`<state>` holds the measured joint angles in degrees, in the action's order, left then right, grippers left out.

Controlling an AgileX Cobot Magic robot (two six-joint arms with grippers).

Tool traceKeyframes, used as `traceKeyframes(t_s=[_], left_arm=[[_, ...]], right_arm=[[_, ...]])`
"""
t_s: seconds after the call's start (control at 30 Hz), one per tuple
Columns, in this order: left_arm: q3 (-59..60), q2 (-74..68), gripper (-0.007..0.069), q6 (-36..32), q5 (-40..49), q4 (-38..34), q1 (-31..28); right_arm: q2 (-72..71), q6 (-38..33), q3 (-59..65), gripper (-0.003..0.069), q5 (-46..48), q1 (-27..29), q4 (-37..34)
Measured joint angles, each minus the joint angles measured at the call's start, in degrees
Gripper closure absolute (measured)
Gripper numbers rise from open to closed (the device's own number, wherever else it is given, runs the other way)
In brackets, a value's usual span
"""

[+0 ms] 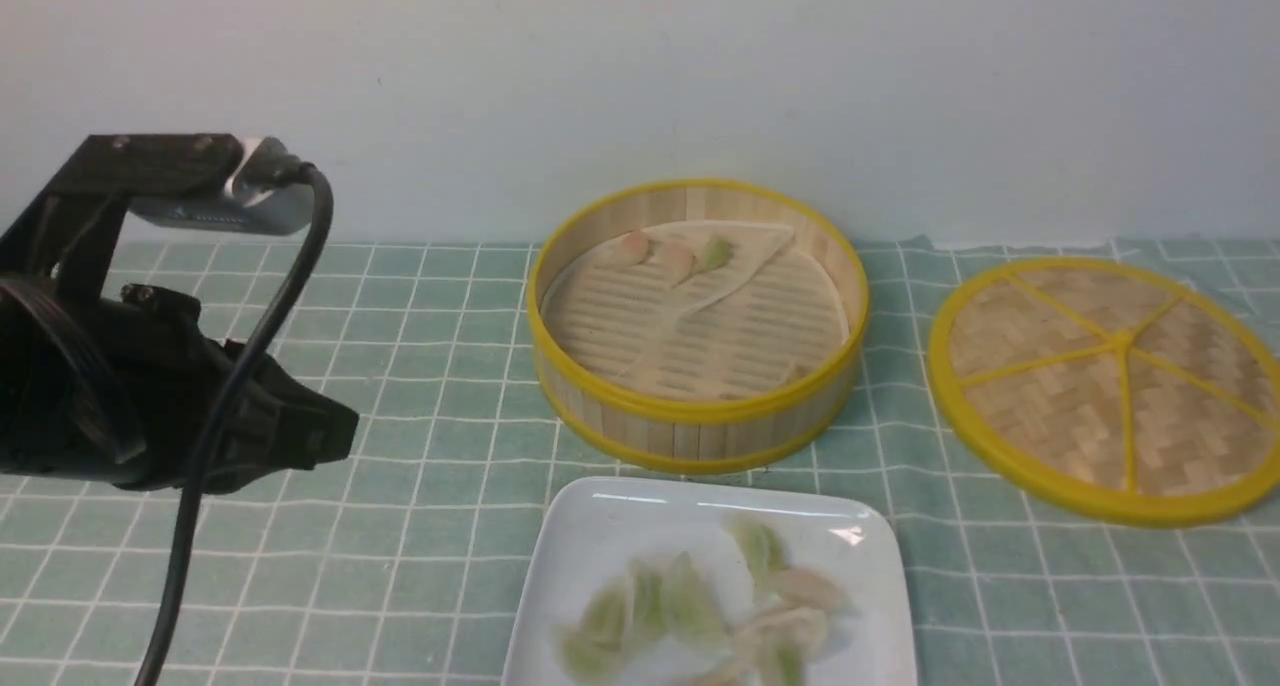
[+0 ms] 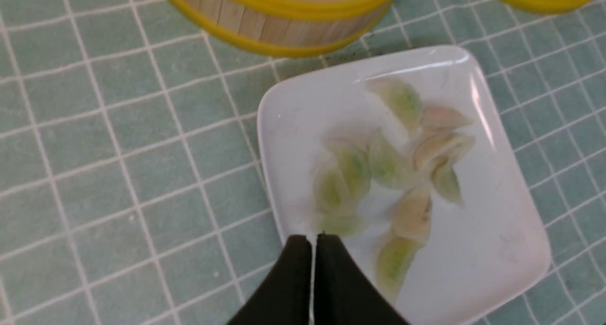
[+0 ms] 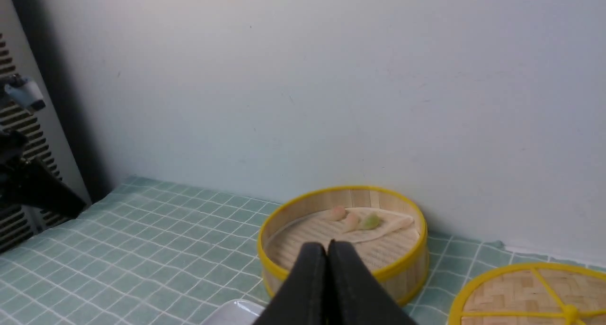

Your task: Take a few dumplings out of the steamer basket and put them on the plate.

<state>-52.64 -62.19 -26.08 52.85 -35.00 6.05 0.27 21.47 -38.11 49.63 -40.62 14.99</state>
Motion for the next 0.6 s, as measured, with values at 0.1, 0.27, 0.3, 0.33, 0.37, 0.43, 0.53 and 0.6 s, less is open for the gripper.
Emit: traceKeyframes(t_s=[0.1, 0.27, 0.3, 0.33, 0.37, 0.43, 0.53, 0.6], left_arm=[[0.0, 0.0, 0.0631, -2.4, -0.8, -2.9, 0.0], [0.0, 2.1, 0.0631, -4.6, 0.6, -6.4, 0.0], [0.0, 2.5, 0.0631, -4.8, 0.9, -6.5, 0.0], [0.0, 5.3, 0.0631, -5.6, 1.8, -6.8, 0.0], [0.0, 5.7, 0.0631, -5.7, 1.9, -6.8, 0.0], [0.0, 10.5, 0.0631, -5.9, 2.4, -6.8, 0.0], [0.0, 18.1, 0.0631, -6.1, 2.5, -7.0, 0.0], [0.0, 22.8, 0.0631, -6.2, 2.5, -7.1, 0.0]], right_arm=[[-1.3, 1.0, 2.6, 0.0673, -1.6, 0.0, 0.3], [-1.4, 1.8, 3.0, 0.0673, -2.7, 0.0, -0.8], [-1.4, 1.8, 3.0, 0.0673, -2.7, 0.0, -0.8], [-1.4, 1.8, 3.0, 0.0673, -2.7, 0.0, -0.9], [-1.4, 1.8, 3.0, 0.0673, -2.7, 0.0, -0.9], [-1.4, 1.8, 3.0, 0.0673, -2.7, 0.0, -1.0], [-1.4, 1.8, 3.2, 0.0673, -2.1, 0.0, -1.2], [-1.4, 1.8, 3.2, 0.0673, -1.6, 0.0, -1.2]])
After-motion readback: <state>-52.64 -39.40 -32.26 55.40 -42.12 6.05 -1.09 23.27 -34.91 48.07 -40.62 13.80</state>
